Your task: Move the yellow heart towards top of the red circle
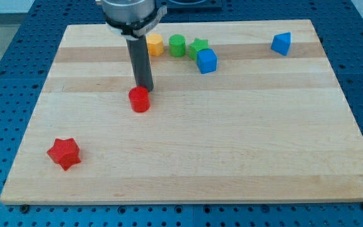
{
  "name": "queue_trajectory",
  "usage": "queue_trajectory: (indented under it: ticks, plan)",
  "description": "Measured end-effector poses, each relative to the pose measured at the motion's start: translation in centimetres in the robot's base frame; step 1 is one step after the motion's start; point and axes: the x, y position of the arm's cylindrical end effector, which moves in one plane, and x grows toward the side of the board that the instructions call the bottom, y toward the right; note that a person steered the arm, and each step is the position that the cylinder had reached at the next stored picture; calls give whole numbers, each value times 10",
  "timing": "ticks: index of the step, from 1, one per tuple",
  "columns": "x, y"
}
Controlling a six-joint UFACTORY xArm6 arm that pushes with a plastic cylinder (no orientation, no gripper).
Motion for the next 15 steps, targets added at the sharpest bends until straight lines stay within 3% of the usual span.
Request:
queue_trajectory:
  ticks: [3, 6, 9, 10, 11, 12, 14, 15]
  plan:
    - [31, 4]
    - [-52, 39]
    - [-52, -59]
    - [-103, -70]
    - [-164, -28]
    - [-169, -1]
    - [-157, -16]
    - [-118, -17]
